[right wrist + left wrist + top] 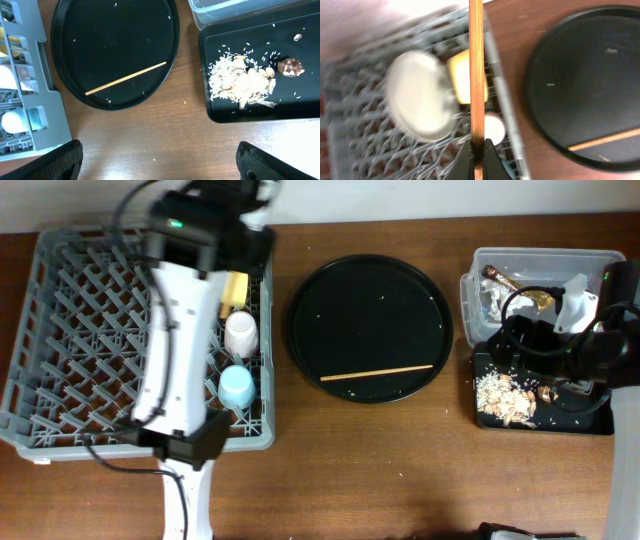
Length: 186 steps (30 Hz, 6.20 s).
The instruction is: Sort waste into correct bins and load items into the dishwasher rack
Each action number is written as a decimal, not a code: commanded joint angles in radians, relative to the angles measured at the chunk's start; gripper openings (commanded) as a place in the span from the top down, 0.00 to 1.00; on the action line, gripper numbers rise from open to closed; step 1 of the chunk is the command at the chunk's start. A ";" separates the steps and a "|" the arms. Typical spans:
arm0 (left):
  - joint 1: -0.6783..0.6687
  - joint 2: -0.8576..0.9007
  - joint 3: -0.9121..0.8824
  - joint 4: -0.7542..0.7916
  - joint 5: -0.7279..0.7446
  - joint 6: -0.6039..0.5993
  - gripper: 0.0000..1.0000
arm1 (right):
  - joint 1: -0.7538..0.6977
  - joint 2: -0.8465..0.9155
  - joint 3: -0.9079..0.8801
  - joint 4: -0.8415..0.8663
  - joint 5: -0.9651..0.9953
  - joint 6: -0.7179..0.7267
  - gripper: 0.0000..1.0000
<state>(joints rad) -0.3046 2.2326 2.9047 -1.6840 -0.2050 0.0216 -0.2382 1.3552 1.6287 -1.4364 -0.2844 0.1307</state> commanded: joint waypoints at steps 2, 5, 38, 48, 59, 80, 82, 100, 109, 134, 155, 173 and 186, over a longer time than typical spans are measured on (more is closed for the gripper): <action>0.161 -0.051 -0.237 -0.004 0.092 -0.037 1.00 | -0.004 -0.001 -0.004 0.000 0.008 -0.003 0.02; 0.210 -0.077 -0.403 -0.004 0.092 -0.039 1.00 | -0.004 -0.001 -0.004 0.000 0.008 -0.003 0.02; -0.080 -0.100 -0.507 0.295 0.240 0.144 0.29 | -0.004 -0.001 -0.004 0.000 0.009 -0.003 0.02; -0.359 -0.077 -0.943 0.609 0.240 0.447 0.29 | -0.004 0.000 -0.004 0.000 0.008 -0.003 0.02; -0.470 0.039 -1.089 0.861 0.236 0.537 0.30 | -0.004 -0.001 -0.004 0.000 0.008 -0.003 0.01; -0.457 0.123 -1.085 0.867 0.213 0.485 1.00 | -0.004 0.000 -0.004 0.000 0.008 -0.003 0.02; -0.446 0.119 -1.040 0.821 0.166 0.445 1.00 | -0.004 0.000 -0.004 0.000 0.008 -0.003 0.02; 0.019 -0.287 -0.467 -0.004 0.010 -0.144 1.00 | -0.004 0.000 -0.004 0.000 0.008 -0.003 0.02; 0.208 -0.363 -0.967 0.195 0.029 -0.152 1.00 | -0.005 0.000 -0.004 0.000 0.008 -0.003 0.01; 0.213 -0.657 -0.975 0.374 0.121 -0.152 0.29 | -0.004 0.000 -0.004 0.000 0.008 -0.003 0.02; 0.213 -0.939 -0.975 0.217 0.138 -0.152 0.01 | 0.270 -0.238 -0.004 0.000 0.008 -0.003 0.02; 0.213 -0.939 -0.975 0.175 0.138 -0.152 0.01 | 0.351 -1.219 -1.497 1.564 0.132 -0.003 0.02; 0.213 -0.939 -0.975 0.175 0.138 -0.152 0.01 | 0.351 -1.352 -1.623 1.372 0.143 -0.003 0.02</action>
<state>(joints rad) -0.0921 1.3056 1.9270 -1.5105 -0.0742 -0.1318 0.1059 0.0120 0.0124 -0.0574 -0.1539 0.1272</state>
